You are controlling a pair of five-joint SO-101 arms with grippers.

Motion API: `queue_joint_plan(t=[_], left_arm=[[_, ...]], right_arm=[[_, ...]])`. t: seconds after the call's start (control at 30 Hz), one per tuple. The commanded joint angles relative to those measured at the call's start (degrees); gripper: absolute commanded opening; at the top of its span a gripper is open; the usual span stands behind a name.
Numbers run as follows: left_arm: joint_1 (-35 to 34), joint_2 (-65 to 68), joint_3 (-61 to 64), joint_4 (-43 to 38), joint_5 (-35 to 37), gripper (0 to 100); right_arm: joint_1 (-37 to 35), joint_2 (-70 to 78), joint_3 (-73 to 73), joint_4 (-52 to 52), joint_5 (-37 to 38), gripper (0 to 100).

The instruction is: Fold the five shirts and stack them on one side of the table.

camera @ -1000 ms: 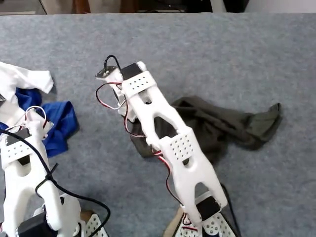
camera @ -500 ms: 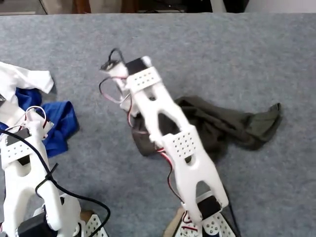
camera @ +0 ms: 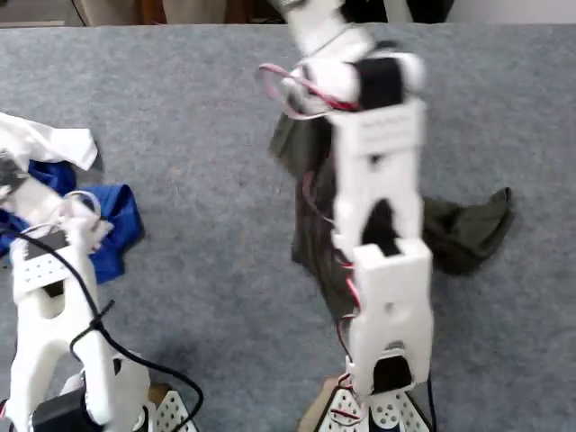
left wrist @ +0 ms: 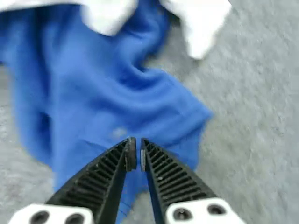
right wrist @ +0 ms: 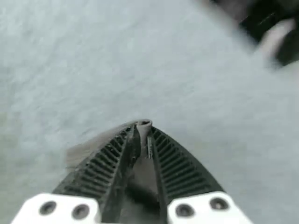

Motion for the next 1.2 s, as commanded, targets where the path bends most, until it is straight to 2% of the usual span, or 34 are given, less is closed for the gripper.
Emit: queue_joint_plan(t=[0.0,0.13,0.23,0.43,0.57,0.73,0.93,1.07,1.17], left_arm=[[6.33,-1.45,0.0,0.35,0.18,4],[13.98,-1.45,-2.29,2.9,0.26,4],[22.33,-0.92,-6.86,6.42,0.53,4],[40.7,-0.48,-13.98,7.74,2.11,20],[47.91,5.23,-22.07,8.0,5.01,20],[52.31,19.3,-33.67,9.93,7.12,20],[53.89,35.47,-49.23,24.44,8.18,21],[53.89,41.19,-56.18,31.03,8.09,20],[54.07,41.98,-57.93,32.97,8.0,21]], right_arm=[[5.93,-10.51,-3.56,-3.16,5.54,0.5],[13.49,-15.08,-3.38,-4.66,10.55,0.5],[19.91,-15.78,-3.38,-6.42,13.19,0.5],[32.22,-10.24,-3.47,-4.31,15.38,0.5],[40.13,-3.82,-4.09,-0.26,15.38,0.5],[49.8,1.71,-9.98,0.88,15.65,0.5],[58.07,-4.35,-9.98,-0.35,16.53,0.5],[60.26,-9.89,-9.89,-5.27,12.92,0.5],[59.12,-12.44,-9.89,-8.09,12.04,0.5]])
